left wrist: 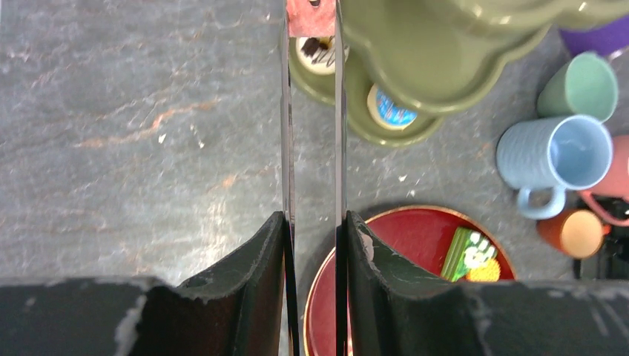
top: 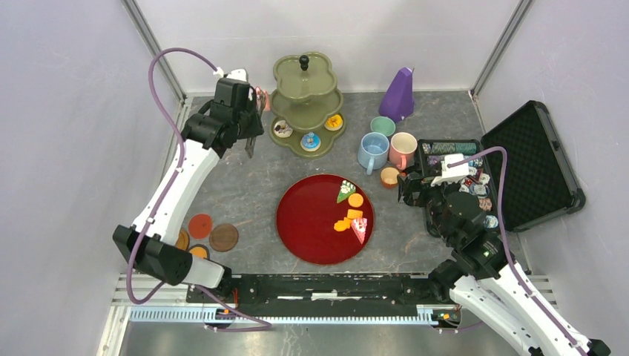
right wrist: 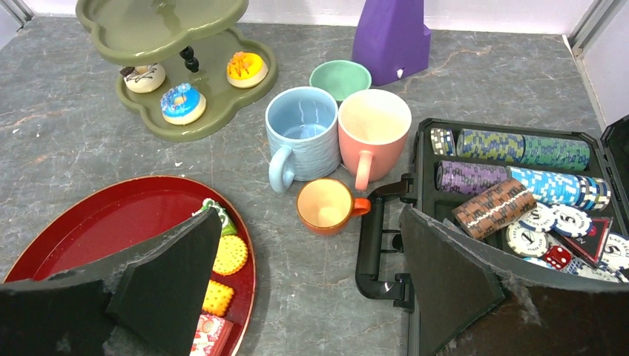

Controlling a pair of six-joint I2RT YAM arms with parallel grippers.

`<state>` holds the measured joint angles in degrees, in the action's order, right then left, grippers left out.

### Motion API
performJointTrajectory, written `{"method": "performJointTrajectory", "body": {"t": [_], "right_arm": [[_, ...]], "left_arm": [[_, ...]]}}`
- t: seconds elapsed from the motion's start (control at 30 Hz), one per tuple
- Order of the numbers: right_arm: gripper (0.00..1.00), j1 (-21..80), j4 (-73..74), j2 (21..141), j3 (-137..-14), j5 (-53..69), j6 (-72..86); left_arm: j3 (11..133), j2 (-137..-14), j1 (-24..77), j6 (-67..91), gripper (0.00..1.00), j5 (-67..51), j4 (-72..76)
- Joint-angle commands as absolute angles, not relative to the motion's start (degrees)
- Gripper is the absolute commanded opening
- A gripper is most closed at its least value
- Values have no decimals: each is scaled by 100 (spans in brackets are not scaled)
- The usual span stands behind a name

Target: Serve the afternoon tea

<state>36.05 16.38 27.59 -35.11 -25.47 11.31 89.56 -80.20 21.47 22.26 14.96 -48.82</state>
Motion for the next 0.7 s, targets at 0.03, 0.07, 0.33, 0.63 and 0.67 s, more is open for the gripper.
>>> {"method": "performJointTrajectory", "body": {"t": [0.03, 0.07, 0.33, 0.63, 0.67], "right_arm": [[98, 3621, 1559, 2641, -3612, -2544, 1217], [98, 3621, 1569, 2626, -3622, -2546, 1215], [98, 3621, 1700, 2526, -3650, -2689, 1224], [98, 3621, 1675, 2542, -3647, -2682, 1226], [98, 3621, 1674, 2541, -3647, -2686, 1221]], "left_arm": [[9688, -8669, 2015, 2108, 37, 1215, -4254], [9779, -8797, 1997, 2108, 37, 1192, -4235], [10143, -9358, 1906, 2161, 37, 818, -4034], [10271, -9813, 1906, 2305, 39, 383, -3970], [10303, -9870, 1904, 2290, 40, 416, -3969]]}}
